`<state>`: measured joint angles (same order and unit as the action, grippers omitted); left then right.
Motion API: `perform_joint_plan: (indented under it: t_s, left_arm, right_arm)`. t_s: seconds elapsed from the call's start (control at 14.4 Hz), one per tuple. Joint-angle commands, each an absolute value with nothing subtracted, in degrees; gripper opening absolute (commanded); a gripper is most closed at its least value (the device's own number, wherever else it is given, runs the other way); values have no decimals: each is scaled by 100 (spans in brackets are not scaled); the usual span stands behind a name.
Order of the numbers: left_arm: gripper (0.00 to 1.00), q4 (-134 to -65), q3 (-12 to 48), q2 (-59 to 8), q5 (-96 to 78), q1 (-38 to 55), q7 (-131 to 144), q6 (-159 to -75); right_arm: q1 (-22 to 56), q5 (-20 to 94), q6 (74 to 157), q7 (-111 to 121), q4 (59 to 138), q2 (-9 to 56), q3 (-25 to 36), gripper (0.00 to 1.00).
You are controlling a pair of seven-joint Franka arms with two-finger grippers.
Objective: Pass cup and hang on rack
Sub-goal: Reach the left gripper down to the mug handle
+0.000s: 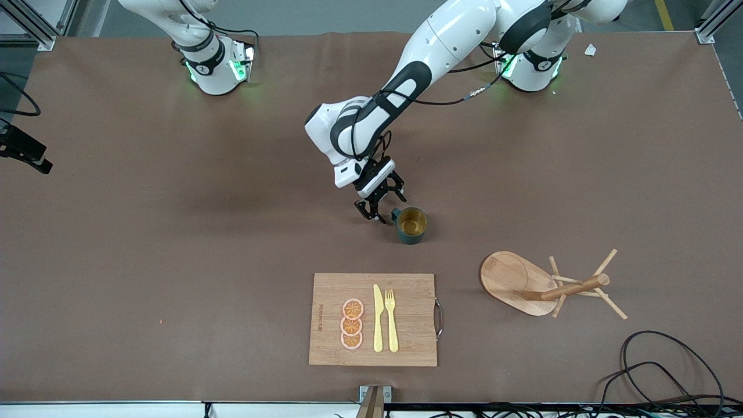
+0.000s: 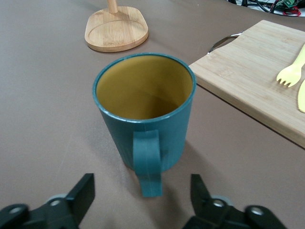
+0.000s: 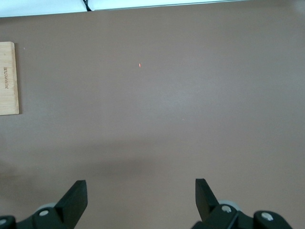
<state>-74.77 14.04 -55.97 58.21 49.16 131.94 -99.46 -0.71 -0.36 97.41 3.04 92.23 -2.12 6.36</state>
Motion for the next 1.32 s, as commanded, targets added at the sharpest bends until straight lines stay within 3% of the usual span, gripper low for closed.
perform_joint_plan:
  t_s: [0.0,0.14,0.35,1.25]
  left_arm:
    - [75,-7330,1336,-5704,5897,5018,13201,-9923]
    - [64,-7330,1336,-5713,5897,5036,13210,-9914]
    - [55,-7330,1336,-5713,5897,5036,13263,-9914]
    - [45,-7295,1327,-5581,5854,4992,13201,-9659]
  right_arm:
    - [-132,-114,9730,369,9369,-360,562,100]
    - [-132,-123,9729,369,9369,-360,562,100]
    - [-132,-114,9721,369,9369,-360,562,100]
    - [-123,-123,9721,360,9369,-360,562,100]
